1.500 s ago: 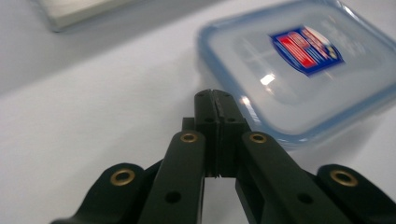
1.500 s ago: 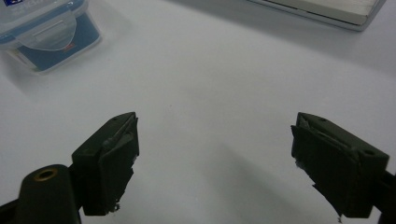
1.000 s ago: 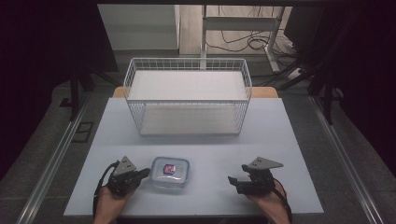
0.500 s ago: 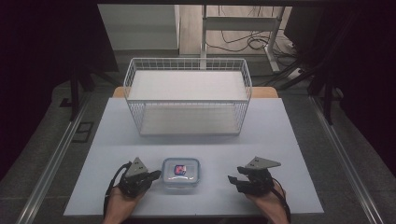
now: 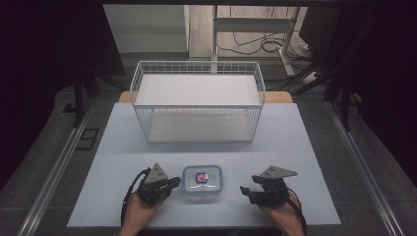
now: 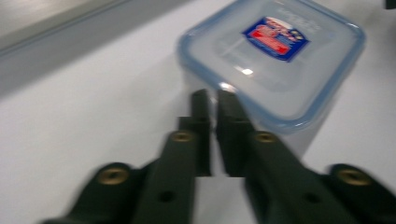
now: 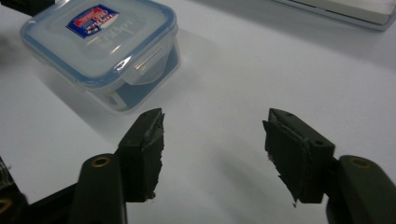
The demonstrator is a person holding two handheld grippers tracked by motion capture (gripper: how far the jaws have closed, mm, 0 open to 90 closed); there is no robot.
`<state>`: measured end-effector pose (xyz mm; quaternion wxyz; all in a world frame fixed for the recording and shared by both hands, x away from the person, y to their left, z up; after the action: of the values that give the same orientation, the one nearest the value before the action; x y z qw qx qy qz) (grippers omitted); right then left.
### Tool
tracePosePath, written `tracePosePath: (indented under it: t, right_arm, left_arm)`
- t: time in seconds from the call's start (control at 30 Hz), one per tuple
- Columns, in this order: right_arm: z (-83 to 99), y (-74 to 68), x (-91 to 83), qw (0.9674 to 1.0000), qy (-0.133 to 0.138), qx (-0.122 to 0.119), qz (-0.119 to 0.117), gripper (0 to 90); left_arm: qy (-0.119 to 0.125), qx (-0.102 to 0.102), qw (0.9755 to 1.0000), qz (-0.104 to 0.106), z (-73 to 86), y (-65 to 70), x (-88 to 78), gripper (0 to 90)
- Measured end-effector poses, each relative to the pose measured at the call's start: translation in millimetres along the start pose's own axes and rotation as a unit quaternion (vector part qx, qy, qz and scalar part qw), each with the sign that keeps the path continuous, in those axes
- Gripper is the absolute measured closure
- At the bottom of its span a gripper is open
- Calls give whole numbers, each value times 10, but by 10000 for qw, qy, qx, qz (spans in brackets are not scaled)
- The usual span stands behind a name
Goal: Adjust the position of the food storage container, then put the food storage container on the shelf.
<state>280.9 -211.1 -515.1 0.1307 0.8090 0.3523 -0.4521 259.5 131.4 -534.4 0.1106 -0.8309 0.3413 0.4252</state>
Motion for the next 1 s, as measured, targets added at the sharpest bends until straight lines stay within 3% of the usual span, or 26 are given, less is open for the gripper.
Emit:
tracePosePath:
  t: [0.1,0.2,0.37,0.63,0.77,1.0]
  right_arm:
    - [22,12,-2,9998,-46,155,-137,345]
    - [19,-12,-20,9997,-142,184,-107,333]
    - [-16,-61,-5,9997,-173,111,-108,300]
    - [-175,-158,48,9976,53,68,-685,214]
    - [-264,-202,93,9964,39,50,-843,190]
    - [-577,-350,326,9955,-108,-295,-895,160]
  left_arm:
    - [70,-163,9998,64,50,-70,-55,534]
    - [163,-367,9987,322,85,-121,-92,324]
    - [179,-447,9978,453,69,-125,-99,229]
    - [143,-196,9969,752,-51,-47,-53,151]
    - [130,-90,9972,736,-135,-26,-42,139]
    - [-41,1,9971,755,-355,-30,102,93]
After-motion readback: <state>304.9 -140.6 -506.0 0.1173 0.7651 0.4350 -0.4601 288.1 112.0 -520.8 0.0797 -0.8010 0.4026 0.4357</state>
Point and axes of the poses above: each handheld gripper's, and its own axes: x roughly forward along the jaws, z roughly out of its underside, y roughly to its right, the point moved 3 cm from there along x, roughly forward along the jaws, and after that the axes turned 14 degrees about -y, right-handed, at the moved point
